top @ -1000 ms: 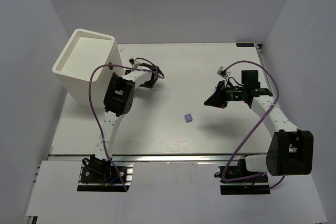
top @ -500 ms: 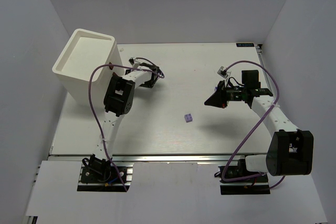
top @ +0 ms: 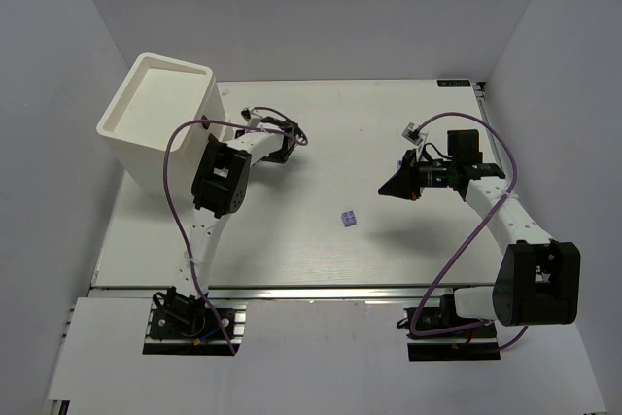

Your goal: Sort the legos into containers by color

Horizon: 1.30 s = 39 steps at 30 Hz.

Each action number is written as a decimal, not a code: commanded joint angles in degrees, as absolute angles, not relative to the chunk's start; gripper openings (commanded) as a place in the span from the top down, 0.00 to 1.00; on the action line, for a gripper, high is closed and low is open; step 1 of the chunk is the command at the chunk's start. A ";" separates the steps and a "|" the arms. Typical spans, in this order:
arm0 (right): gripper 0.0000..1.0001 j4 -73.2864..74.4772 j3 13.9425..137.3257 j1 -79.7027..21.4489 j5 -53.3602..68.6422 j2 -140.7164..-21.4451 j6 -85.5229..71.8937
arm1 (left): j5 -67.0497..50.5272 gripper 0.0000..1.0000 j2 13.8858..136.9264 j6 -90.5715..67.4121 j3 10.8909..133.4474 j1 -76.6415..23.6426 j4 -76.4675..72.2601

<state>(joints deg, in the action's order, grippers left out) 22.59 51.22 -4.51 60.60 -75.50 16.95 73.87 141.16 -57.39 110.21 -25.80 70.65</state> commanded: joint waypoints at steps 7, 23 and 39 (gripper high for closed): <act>0.90 22.41 53.44 -4.22 61.44 -74.79 17.67 | 64.34 1.00 139.66 -56.17 114.87 -30.58 68.65; 0.90 22.24 53.26 -4.13 61.00 -74.71 17.75 | 59.86 1.00 138.61 -55.37 114.79 -35.94 67.50; 0.46 24.08 53.44 -4.13 61.17 -74.79 21.27 | 47.74 0.22 127.54 -44.84 106.18 -35.95 56.35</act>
